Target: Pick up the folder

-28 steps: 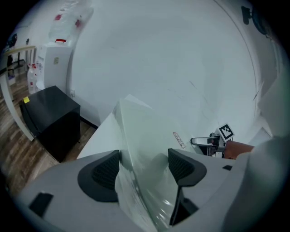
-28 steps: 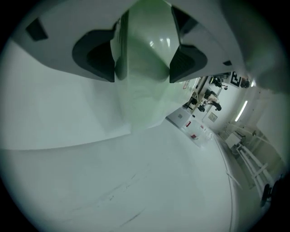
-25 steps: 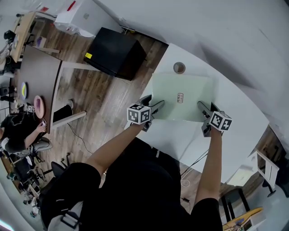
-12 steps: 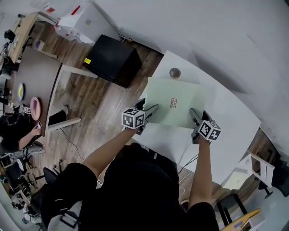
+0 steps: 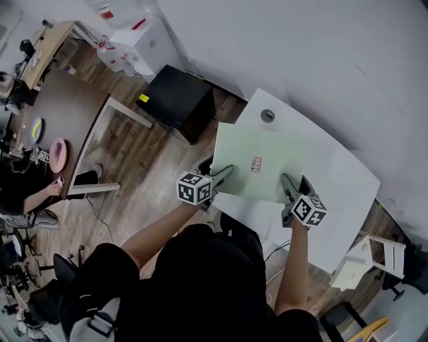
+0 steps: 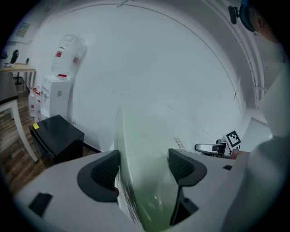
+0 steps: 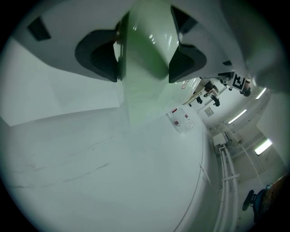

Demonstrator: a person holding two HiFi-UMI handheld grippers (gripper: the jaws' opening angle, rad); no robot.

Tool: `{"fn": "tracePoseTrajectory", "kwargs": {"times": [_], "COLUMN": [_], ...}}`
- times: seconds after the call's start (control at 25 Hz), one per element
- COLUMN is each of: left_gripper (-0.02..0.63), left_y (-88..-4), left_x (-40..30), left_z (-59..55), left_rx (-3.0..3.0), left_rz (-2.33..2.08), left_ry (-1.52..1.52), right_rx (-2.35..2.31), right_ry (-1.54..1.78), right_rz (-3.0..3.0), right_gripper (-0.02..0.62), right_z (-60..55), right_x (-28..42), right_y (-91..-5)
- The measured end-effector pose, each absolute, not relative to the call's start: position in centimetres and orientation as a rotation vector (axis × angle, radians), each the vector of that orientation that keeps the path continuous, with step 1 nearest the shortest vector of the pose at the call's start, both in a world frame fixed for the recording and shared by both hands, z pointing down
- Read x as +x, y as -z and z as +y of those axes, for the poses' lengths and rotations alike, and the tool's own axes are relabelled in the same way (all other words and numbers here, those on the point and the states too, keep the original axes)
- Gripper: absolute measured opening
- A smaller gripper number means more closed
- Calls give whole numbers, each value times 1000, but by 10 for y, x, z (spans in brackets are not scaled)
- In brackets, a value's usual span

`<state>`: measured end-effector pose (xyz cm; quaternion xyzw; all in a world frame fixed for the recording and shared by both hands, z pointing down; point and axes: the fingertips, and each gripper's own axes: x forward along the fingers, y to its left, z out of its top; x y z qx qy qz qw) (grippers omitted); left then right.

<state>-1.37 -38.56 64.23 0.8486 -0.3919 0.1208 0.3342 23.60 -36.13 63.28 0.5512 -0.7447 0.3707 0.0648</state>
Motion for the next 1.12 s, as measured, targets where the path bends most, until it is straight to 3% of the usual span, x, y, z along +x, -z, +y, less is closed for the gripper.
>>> {"fn": "tracePoseTrajectory", "kwargs": {"times": [0.56,1.12], "left_gripper": [336,336], "left_y": [-549,-537], "left_x": [-119,-94], "left_z": [-263,-163], "left_rx": [2340,2422], "left_rz": [-1138,-970], "left_ry": [-145,-112], "right_rx": [1749,1989], "right_ry": [-960,-756], "right_rz": [-2385,-2315], "right_gripper": [350,350], "right_z": [-231,-86], "right_x": [131,146], "right_y": [-544,-515]}}
